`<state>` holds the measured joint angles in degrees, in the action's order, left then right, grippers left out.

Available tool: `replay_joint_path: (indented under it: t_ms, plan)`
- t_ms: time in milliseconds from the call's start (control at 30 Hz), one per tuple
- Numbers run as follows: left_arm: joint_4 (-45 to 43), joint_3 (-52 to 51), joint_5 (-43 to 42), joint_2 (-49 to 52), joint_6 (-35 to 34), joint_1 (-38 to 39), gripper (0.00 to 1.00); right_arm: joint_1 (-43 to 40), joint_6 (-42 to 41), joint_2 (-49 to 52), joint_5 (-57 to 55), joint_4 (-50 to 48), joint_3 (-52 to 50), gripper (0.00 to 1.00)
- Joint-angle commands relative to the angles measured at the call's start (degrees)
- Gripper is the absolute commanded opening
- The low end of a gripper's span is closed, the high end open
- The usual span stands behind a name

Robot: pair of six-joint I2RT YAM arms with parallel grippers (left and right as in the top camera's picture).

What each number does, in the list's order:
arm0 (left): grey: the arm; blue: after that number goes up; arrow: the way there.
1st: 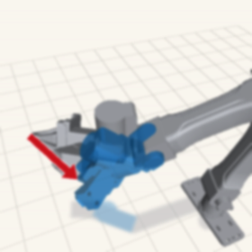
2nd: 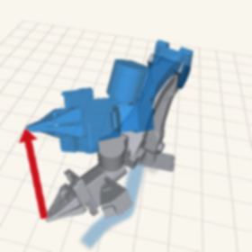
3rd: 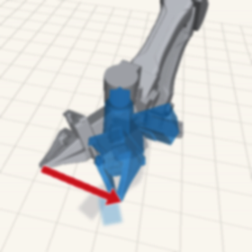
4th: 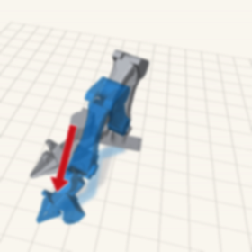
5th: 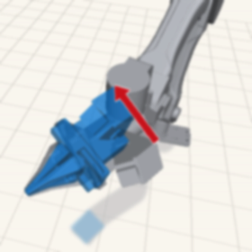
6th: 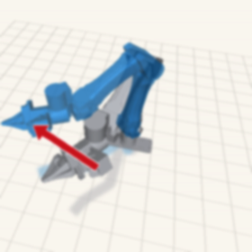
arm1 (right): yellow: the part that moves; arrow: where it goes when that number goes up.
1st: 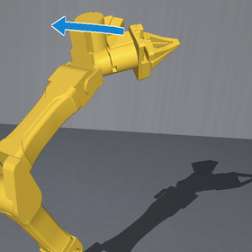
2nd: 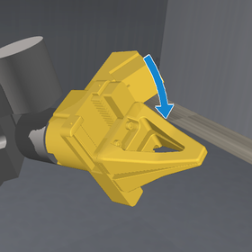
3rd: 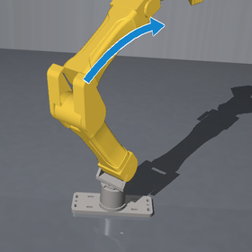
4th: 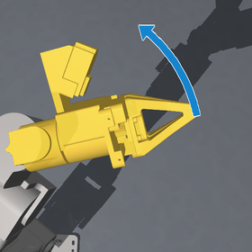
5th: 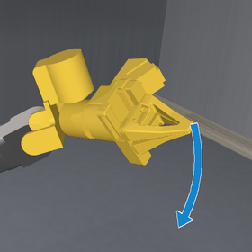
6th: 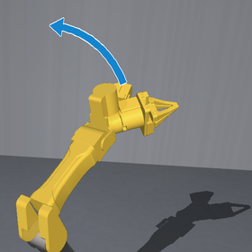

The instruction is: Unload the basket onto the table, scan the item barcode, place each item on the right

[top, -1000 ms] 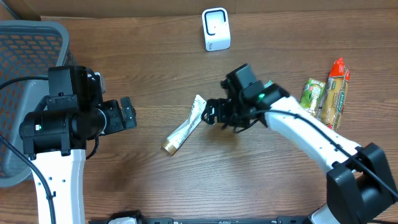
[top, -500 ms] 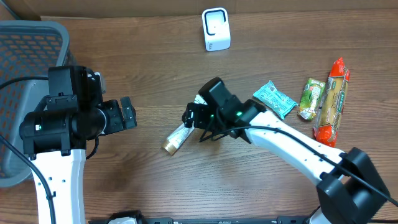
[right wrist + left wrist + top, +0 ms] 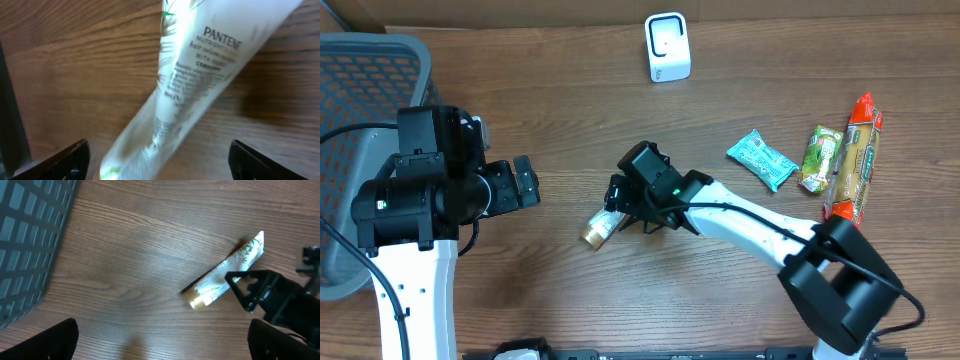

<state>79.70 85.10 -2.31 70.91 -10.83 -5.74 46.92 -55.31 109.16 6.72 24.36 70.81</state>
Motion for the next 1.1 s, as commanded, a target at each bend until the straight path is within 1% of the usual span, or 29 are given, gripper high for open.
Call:
replay_joint_path:
  t_ms: [0,233,367,500,600,633,700,733,800,867,933,967,1033,1067]
  plan:
    - [-0.20,0.55,-0.22,-0.04,-0.98,-0.20,0.99,2.14,-2.21,3.06,-1.75,-2.49,-0.35,0.85]
    - [-0.20,0.55,-0.24,-0.04,-0.98,-0.20,1.00,3.39,-2.14,5.79,-1.81,-4.50,-0.35,0.77]
    - [-0.20,0.55,-0.22,-0.04,-0.98,-0.20,1.00,3.39,-1.86,5.97,-1.77,-3.80,-0.35,0.66]
    - [-0.22,0.55,-0.22,-0.04,-0.98,-0.20,1.00,3.39,-0.96,5.95,-1.70,-0.79,-0.33,0.54]
    - [-0.20,0.55,-0.22,-0.04,-0.98,-0.20,1.00,2.54,2.12,5.88,-0.57,3.74,0.61,0.51]
    - [-0.20,0.55,-0.22,-0.04,-0.98,-0.20,1.00,1.20,5.81,5.44,0.70,7.26,1.88,0.51]
    - [-0.20,0.55,-0.24,-0.04,-0.98,-0.20,1.00,-0.70,12.87,4.50,3.02,11.06,3.48,0.51]
    - [-0.20,0.55,-0.22,-0.04,-0.98,-0.20,1.00,-2.10,18.82,3.72,4.37,13.97,4.59,0.52]
    - [-0.20,0.55,-0.22,-0.04,-0.98,-0.20,0.99,-4.00,27.54,2.56,4.50,18.49,5.81,0.52]
    - [-0.22,0.55,-0.24,-0.04,-0.98,-0.20,0.99,-5.90,35.43,1.55,4.48,22.25,6.56,0.57]
    - [-0.20,0.55,-0.24,-0.04,-0.98,-0.20,0.99,-7.54,40.35,0.70,4.42,24.24,6.71,0.64]
    - [-0.22,0.55,-0.22,-0.04,-0.98,-0.20,1.00,-8.59,42.58,0.11,4.24,25.20,6.73,0.70]
    - [-0.22,0.55,-0.22,-0.04,-0.98,-0.20,0.99,-10.34,44.24,-1.05,4.31,26.38,7.06,0.77]
    - [-0.22,0.55,-0.22,-0.04,-0.98,-0.20,0.99,-10.86,45.16,-1.49,4.57,26.73,7.28,0.78]
